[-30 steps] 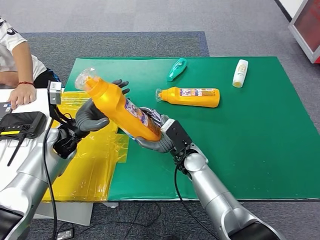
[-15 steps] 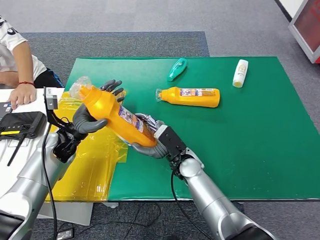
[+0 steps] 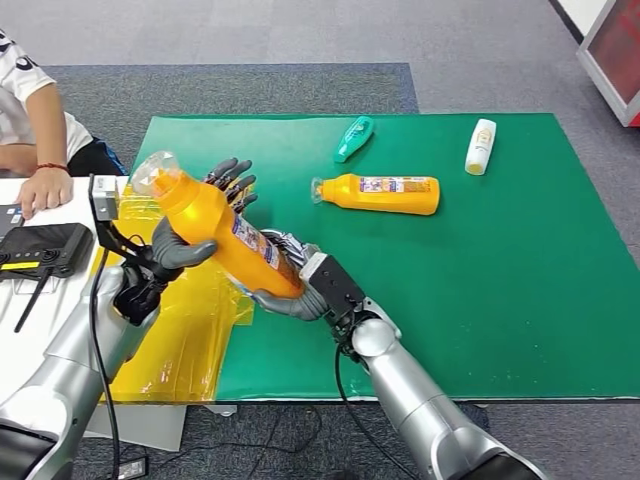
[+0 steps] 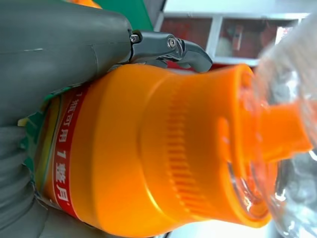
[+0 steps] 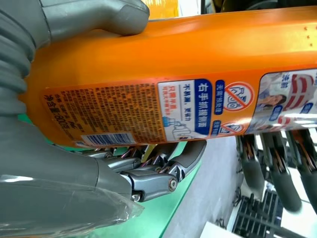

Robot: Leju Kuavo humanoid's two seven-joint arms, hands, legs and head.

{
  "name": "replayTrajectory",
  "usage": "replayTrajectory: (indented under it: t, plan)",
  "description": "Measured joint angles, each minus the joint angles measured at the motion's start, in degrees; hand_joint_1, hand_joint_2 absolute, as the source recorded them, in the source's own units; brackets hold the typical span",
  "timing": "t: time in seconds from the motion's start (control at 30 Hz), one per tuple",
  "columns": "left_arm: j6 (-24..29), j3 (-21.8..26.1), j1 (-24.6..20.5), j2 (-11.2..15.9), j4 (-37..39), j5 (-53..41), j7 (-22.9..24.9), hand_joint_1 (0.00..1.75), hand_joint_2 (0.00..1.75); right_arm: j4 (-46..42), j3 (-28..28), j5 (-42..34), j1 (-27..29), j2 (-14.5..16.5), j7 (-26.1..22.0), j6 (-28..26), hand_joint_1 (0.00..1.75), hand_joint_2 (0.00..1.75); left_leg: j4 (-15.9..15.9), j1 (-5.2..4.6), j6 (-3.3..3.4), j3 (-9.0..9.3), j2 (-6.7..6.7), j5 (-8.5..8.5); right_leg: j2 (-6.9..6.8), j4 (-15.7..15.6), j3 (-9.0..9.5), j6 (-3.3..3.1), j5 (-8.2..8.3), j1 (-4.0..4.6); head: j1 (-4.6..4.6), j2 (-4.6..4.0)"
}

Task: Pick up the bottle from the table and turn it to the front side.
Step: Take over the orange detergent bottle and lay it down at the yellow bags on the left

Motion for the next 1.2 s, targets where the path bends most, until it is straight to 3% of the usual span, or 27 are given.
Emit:
replayTrajectory:
  t: [0.77,0.9,1.2]
  plan:
    - [-2.8,0.1,0.2,-0.4,0.8,2.9,0.7,0.04,1.75,0.4,2.5,-0.7,-0.2,0.3,0.8,0.7,1.75,1.75,0.0,0.0,0.01,-0.02,0.0,0.0,0.0,0.0,0.0,0.0,0.0,0.0,0.0,-0.01]
    - [-2.7,0.1,0.2,-0.4,0.9,2.6,0.7,1.7,1.75,0.5,2.7,-0.7,-0.3,0.3,0.9,0.5,1.75,1.75,0.0,0.0,0.0,-0.02,0.0,0.0,0.0,0.0,-0.01,0.0,0.0,0.0,0.0,-0.01]
    - [-2.1,0.1,-0.5,0.1,0.9,-0.1,-0.8,1.75,1.75,0.8,2.8,-0.5,-1.0,0.3,1.2,-0.8,1.75,1.75,0.0,0.0,0.0,-0.03,0.0,0.01,0.0,0.0,-0.01,0.0,0.01,0.0,-0.01,-0.01]
